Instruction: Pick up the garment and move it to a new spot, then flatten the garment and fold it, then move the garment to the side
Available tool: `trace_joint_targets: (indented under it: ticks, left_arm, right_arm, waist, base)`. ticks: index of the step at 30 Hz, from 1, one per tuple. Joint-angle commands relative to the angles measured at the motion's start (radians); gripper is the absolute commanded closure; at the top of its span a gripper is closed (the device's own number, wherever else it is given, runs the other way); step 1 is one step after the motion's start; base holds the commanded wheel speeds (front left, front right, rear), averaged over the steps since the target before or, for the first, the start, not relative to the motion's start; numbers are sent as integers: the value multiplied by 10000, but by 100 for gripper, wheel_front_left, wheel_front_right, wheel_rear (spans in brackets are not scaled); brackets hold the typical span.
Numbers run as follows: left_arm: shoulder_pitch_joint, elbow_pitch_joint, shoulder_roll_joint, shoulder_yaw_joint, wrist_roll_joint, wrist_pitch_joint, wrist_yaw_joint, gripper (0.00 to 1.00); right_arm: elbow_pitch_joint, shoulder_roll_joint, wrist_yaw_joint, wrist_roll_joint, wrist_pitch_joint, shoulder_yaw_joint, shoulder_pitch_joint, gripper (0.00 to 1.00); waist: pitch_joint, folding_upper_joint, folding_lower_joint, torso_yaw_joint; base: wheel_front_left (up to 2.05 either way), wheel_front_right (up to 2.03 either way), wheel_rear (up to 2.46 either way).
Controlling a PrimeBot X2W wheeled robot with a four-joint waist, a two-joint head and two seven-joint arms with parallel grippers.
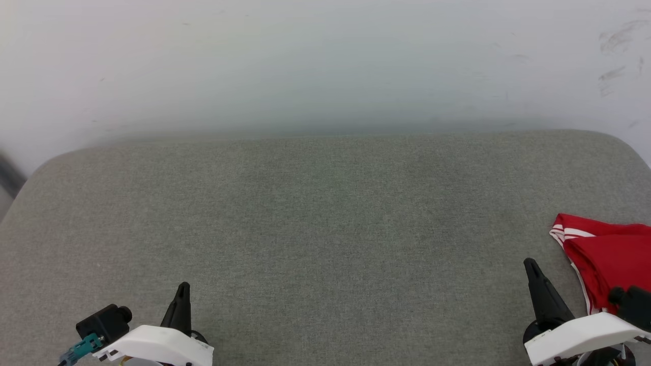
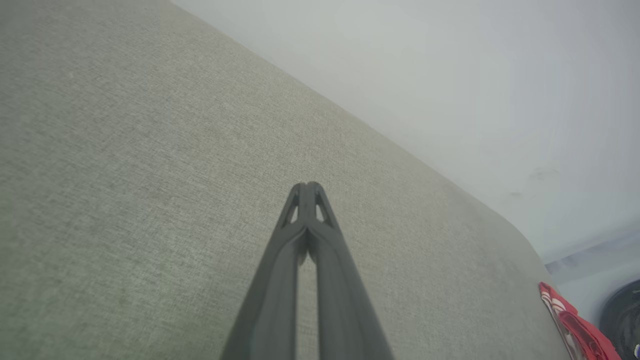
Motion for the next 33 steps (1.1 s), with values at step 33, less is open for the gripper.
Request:
trace_joint_targets:
  ticks: [33]
  left_arm:
    - [-661,19,-746,1336,-3440,1052,-990,100]
  right_arm:
    - [593,42,0,4441,324,-269,-851,100]
  waist:
    - [120,0,-1,62]
  base:
    - [0,0,0]
